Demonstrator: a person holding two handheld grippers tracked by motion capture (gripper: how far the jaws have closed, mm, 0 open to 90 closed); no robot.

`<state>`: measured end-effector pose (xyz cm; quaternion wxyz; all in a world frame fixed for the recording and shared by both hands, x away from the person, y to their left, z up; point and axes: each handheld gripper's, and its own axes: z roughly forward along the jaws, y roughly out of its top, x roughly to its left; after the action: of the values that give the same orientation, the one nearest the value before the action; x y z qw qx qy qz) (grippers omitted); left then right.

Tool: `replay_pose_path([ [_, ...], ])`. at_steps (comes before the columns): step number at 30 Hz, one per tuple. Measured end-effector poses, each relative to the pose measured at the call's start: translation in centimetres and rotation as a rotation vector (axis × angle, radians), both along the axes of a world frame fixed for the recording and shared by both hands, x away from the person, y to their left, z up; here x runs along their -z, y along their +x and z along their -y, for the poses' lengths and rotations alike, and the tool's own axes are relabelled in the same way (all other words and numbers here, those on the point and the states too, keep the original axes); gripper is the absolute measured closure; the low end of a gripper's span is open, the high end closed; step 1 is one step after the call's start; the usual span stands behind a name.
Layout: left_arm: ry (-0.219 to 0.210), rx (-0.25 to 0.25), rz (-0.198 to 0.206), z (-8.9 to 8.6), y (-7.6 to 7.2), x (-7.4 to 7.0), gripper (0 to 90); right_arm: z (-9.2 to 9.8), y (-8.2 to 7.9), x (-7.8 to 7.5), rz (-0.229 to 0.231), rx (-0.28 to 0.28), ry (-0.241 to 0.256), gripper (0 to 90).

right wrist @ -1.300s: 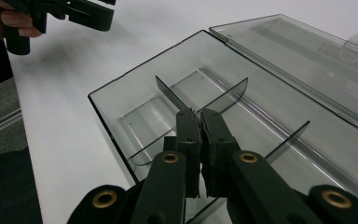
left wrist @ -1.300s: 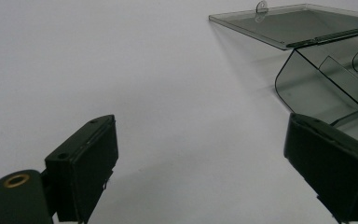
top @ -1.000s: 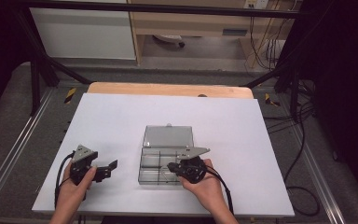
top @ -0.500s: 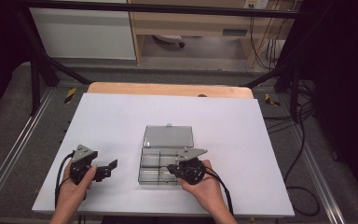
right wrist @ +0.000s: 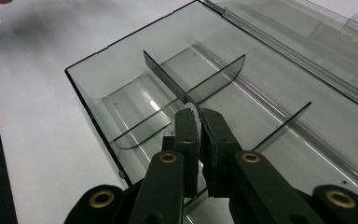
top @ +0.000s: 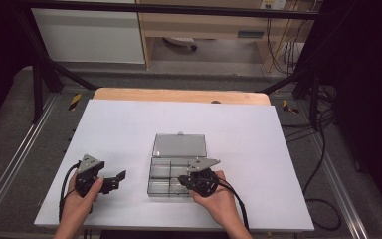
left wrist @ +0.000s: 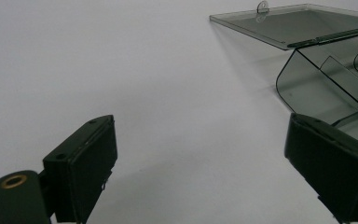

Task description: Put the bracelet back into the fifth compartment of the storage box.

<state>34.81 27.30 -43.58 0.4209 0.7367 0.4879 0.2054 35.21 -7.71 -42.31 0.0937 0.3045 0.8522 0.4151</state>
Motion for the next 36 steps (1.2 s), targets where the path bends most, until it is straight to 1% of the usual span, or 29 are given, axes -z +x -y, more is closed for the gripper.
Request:
replay_pose_path([
  [7,0.005,0.006,-0.004,0.0,0.0,0.1,9.4,0.1,0.1,0.0,-0.001,0.013,0.007,80.5],
  [14,0.005,0.007,-0.003,0.0,0.0,0.1,9.5,0.2,0.2,0.0,-0.001,0.036,0.010,71.3],
  [17,0.005,0.007,-0.003,0.1,0.0,0.0,9.5,0.4,0.2,-0.1,0.007,0.046,0.009,67.4],
  [26,0.007,0.010,-0.003,0.0,0.1,0.1,9.6,1.0,0.4,-0.5,0.018,0.074,0.022,61.9],
  [36,0.004,0.007,-0.003,0.0,0.0,0.1,9.7,2.0,0.7,-0.8,0.045,0.127,0.032,51.3],
])
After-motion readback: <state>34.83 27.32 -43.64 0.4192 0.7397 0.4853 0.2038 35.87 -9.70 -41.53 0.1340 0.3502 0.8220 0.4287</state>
